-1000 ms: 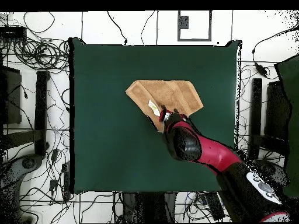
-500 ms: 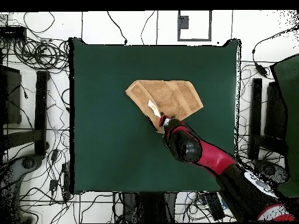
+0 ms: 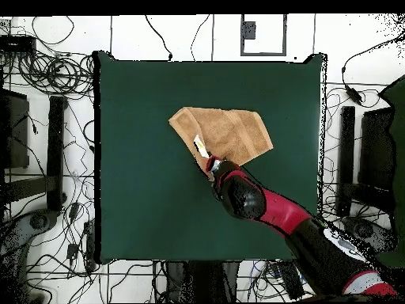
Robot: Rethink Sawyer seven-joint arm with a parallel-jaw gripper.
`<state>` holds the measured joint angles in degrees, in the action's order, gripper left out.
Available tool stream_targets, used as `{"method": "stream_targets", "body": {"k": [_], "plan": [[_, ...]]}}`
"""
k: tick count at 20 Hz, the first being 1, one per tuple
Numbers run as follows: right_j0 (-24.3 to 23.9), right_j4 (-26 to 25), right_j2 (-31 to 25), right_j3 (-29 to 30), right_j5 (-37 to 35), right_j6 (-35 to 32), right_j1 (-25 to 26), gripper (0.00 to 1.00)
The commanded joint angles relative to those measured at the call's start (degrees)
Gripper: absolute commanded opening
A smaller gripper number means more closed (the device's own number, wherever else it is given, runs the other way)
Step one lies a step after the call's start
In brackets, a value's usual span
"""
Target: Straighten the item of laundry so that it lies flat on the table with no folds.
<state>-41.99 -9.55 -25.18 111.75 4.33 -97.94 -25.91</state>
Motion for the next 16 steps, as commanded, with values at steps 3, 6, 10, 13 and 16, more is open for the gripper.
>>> {"method": "stream_targets", "body": {"k": [3,6,10,13,16], "plan": [[3.3,4.2,-8.0,3.2,-3.7,-12.5,-1.9,1.0],[3.2,4.9,-8.1,2.8,-4.3,-12.4,-1.6,1.0],[3.2,6.1,-8.7,2.6,-5.1,-12.7,-1.5,1.0],[3.3,6.5,-8.8,2.5,-5.1,-12.4,-1.4,1.0],[2.9,6.3,-9.2,2.2,-5.3,-11.8,-0.8,1.0]]}}
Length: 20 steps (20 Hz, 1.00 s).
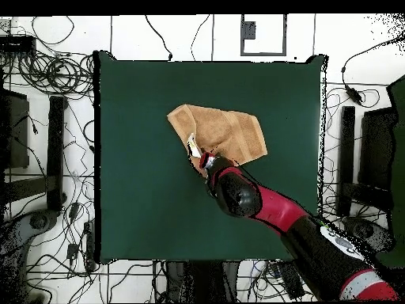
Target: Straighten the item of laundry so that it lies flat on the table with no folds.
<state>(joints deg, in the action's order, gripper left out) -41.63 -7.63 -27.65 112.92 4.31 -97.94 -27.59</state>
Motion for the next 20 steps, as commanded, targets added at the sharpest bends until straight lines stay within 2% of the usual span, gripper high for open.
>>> {"method": "stream_targets", "body": {"k": [1,7,14,20], "plan": [[2.4,4.3,-6.9,1.5,-5.1,-11.8,0.6,1.0],[1.2,4.5,-9.0,2.4,-5.4,-11.7,1.5,1.0],[3.6,6.6,-9.2,3.6,-2.0,-15.1,1.6,1.0],[3.2,6.8,-9.4,4.2,-1.3,-14.8,2.2,1.0]]}}
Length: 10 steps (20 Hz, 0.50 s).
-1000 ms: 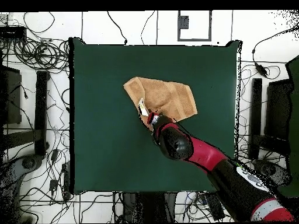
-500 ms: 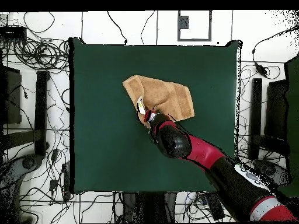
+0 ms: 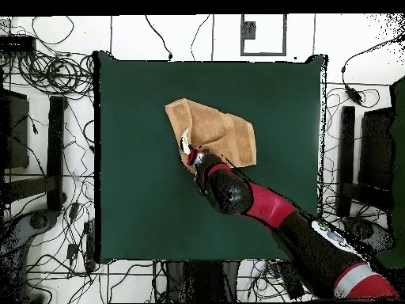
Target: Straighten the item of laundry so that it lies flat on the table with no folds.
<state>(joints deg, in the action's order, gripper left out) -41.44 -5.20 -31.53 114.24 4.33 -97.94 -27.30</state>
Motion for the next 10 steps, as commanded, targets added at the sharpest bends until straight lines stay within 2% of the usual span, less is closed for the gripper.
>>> {"method": "stream_targets", "body": {"k": [1,10], "plan": [[3.1,4.5,-5.6,2.9,-1.4,-14.6,2.0,1.0],[2.9,4.9,-5.9,2.9,-2.0,-13.9,2.3,1.0]]}}
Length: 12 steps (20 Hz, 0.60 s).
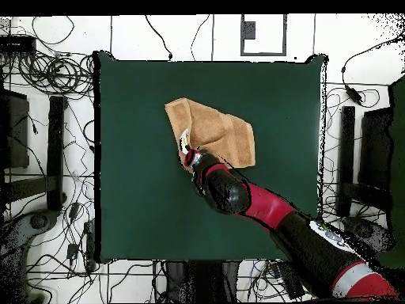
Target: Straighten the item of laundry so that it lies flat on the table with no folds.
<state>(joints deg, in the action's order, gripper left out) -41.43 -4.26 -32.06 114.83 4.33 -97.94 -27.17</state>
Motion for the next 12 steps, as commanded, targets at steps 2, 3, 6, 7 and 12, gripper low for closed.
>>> {"method": "stream_targets", "body": {"k": [2,3,6,7,12], "plan": [[2.7,4.2,-5.6,2.5,-2.5,-13.9,1.9,1.0],[2.6,4.3,-5.7,2.6,-2.7,-14.0,1.7,1.0],[2.5,4.6,-6.0,3.0,-3.0,-14.1,1.4,1.0],[2.4,4.8,-6.1,3.3,-3.2,-14.1,1.1,1.0],[3.1,6.4,-7.3,6.6,-3.6,-16.0,-1.3,1.0]]}}
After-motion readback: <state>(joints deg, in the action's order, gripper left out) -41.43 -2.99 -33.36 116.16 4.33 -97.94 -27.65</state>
